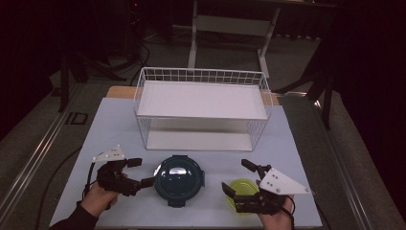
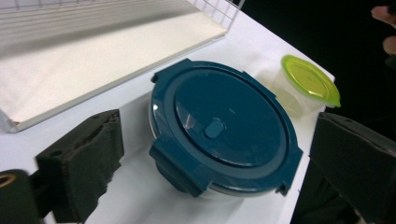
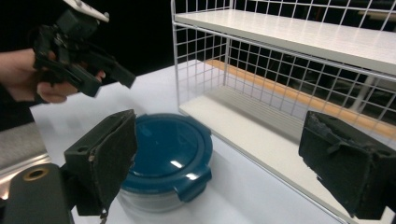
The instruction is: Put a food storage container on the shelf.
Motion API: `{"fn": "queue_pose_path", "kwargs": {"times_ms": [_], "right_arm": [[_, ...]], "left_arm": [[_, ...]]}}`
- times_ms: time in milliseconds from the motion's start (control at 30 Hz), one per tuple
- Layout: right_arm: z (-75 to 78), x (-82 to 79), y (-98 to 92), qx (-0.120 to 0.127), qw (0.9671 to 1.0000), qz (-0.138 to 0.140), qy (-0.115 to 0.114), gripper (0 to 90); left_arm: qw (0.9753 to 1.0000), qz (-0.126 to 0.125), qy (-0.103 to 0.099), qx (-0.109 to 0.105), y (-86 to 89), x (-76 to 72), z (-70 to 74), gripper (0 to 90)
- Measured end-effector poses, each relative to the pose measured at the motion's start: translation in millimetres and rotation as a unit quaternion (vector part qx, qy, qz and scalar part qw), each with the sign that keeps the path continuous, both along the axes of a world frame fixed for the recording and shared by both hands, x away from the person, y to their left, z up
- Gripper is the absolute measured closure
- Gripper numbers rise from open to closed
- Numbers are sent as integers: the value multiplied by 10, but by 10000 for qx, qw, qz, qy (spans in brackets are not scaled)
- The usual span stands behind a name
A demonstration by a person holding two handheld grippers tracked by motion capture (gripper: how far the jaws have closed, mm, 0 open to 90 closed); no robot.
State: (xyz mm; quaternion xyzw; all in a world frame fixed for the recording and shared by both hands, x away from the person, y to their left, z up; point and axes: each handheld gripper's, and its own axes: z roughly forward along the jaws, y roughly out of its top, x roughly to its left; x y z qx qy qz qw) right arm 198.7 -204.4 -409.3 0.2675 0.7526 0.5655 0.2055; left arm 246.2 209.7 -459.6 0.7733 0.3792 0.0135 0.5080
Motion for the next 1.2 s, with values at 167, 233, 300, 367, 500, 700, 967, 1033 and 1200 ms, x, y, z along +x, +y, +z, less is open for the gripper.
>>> {"fn": "queue_pose_path", "kwargs": {"times_ms": [167,233,300,367,500,700,967,1033,1200], "right_arm": [[37,140,56,54,9995,-30,323,111],[29,193,80,105,9984,43,556,117],[13,231,119,-5,9973,129,724,126],[1,250,134,2,9965,172,820,127],[-56,335,195,35,9921,385,1191,148],[-90,406,260,-9,9908,528,1246,169],[-149,478,293,16,9832,430,1775,128],[-166,491,304,38,9824,298,1846,129],[-177,492,319,-14,9824,248,1853,128]], "left_arm": [[9991,53,422,68,-15,95,-58,52],[9981,153,595,53,-8,127,-101,55],[9964,194,822,-100,8,166,-145,59],[9946,202,1002,-168,13,195,-177,60],[9888,332,1446,-190,11,248,-255,117],[9775,559,2035,-76,18,322,-358,156],[9626,552,2647,-164,-17,393,-467,221],[9596,534,2758,-183,-22,403,-485,265],[9514,586,3000,-379,-1,419,-521,347]]}}
